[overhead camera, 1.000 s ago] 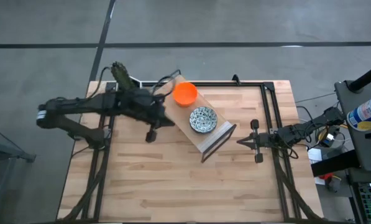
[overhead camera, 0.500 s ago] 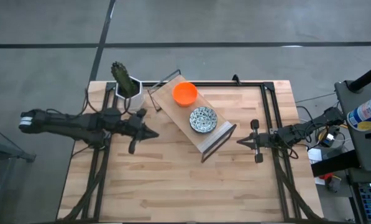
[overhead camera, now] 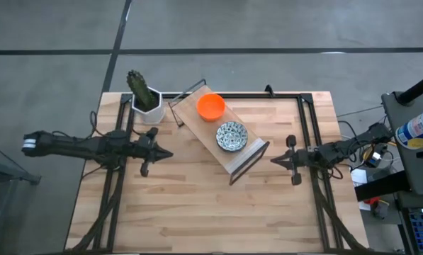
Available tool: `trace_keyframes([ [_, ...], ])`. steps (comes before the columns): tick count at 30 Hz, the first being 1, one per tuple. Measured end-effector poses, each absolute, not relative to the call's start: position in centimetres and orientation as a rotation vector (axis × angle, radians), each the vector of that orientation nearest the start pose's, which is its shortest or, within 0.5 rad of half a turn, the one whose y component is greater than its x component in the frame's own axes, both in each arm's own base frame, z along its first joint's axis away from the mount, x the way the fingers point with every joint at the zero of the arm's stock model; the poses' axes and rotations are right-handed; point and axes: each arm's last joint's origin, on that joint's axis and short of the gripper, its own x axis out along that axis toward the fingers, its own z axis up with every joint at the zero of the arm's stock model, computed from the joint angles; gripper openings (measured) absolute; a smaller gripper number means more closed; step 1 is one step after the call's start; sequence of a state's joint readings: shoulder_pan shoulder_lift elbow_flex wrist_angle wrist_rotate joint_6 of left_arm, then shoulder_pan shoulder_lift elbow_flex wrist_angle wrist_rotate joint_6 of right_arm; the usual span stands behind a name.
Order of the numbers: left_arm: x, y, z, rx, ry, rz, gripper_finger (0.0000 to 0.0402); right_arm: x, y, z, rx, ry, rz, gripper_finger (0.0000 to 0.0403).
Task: Pick & Place Mini bowls
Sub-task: Return to Home Position
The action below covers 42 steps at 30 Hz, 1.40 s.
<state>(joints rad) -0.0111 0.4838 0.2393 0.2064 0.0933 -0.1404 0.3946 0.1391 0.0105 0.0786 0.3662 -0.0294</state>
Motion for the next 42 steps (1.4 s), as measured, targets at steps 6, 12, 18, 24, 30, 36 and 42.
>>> trace_keyframes([
  [6, 12.0, -0.3, 20.9, -0.144, -0.027, -0.082, 0.0000, 9.5, 2.9, 17.0, -0.024, -0.026, 0.033, 0.0008],
  [12, 10.9, -0.3, 19.8, -0.142, -0.077, -0.080, 0.0000, 9.1, 2.7, 17.4, -0.016, -0.073, 0.035, 0.0008],
  [18, 10.4, -0.3, 17.7, -0.198, -0.084, -0.078, 0.0000, 9.1, 2.7, 17.4, -0.016, -0.072, 0.027, 0.0008],
  [24, 10.0, -0.2, 17.3, -0.147, -0.062, -0.058, 0.0000, 9.1, 2.7, 17.3, -0.058, -0.064, 0.026, 0.0008],
  [30, 9.9, -0.1, 17.3, -0.072, -0.072, -0.033, 0.0000, 9.2, 2.7, 17.3, -0.088, -0.062, 0.024, 0.0008],
  [36, 10.0, -0.1, 17.3, -0.091, -0.065, -0.034, 0.0000, 9.2, 2.7, 17.2, -0.090, -0.057, 0.025, 0.0008],
  [42, 10.0, -0.1, 17.3, -0.093, -0.065, -0.034, 0.0000, 9.2, 2.7, 17.2, -0.091, -0.054, 0.025, 0.0008],
])
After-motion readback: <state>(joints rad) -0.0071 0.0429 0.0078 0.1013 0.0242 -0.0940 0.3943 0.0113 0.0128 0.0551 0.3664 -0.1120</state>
